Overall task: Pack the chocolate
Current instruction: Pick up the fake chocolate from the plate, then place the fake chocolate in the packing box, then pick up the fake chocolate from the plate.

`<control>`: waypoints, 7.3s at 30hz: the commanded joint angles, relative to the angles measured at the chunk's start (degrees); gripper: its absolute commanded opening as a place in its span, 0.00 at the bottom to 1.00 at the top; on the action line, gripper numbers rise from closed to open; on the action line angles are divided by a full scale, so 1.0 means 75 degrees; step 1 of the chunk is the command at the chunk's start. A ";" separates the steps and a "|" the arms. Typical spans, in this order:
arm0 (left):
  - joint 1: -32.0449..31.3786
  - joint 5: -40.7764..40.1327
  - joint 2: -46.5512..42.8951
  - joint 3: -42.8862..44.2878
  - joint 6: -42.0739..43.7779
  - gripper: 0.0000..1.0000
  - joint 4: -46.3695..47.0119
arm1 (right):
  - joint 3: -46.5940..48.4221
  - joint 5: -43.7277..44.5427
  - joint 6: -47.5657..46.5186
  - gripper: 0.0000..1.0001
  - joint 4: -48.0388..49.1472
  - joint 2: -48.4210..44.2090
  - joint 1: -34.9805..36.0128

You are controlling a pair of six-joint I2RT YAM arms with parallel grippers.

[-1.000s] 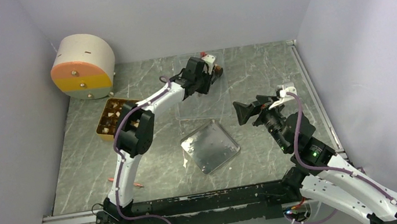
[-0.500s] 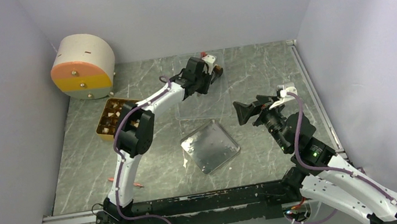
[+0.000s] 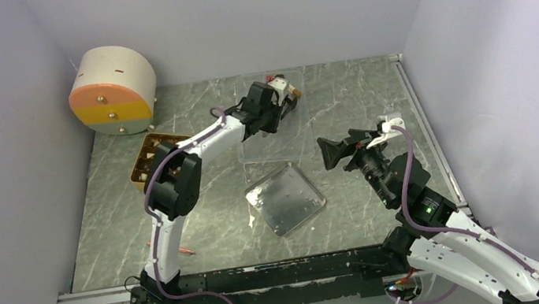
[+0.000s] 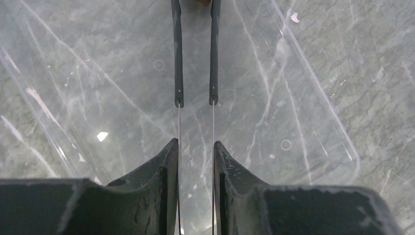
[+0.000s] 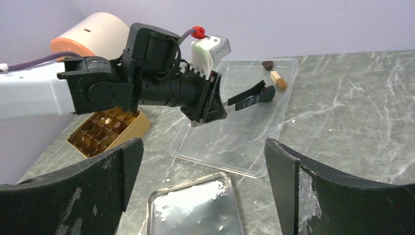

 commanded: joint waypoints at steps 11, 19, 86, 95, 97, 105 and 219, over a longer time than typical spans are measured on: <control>-0.0051 -0.0974 -0.1782 -0.1005 -0.0841 0.27 -0.0094 | 0.0123 -0.0205 0.0111 1.00 0.0092 -0.0085 -0.0003; -0.0049 -0.1216 -0.2780 -0.1724 -0.1358 0.25 -0.0559 | 0.0089 -0.0292 0.0218 1.00 0.0185 0.0017 -0.0009; 0.2521 -0.1711 -0.8333 -0.4563 -0.3276 0.29 -0.5998 | -0.0286 -0.0771 0.0503 1.00 0.0699 0.0450 -0.0009; 0.2623 -0.1829 -0.8477 -0.4810 -0.3462 0.32 -0.6174 | -0.0331 -0.0714 0.0473 1.00 0.0708 0.0391 -0.0007; 0.2635 -0.1800 -0.8456 -0.4850 -0.3485 0.33 -0.6176 | -0.0305 -0.0726 0.0462 1.00 0.0703 0.0442 -0.0009; 0.2647 -0.1910 -0.8452 -0.4944 -0.3541 0.39 -0.6148 | -0.0282 -0.0749 0.0433 1.00 0.0802 0.0523 -0.0008; 0.0619 -0.0654 0.2472 0.3172 -0.0310 0.36 0.1002 | 0.0151 -0.0025 0.0026 1.00 0.0109 0.0312 -0.0009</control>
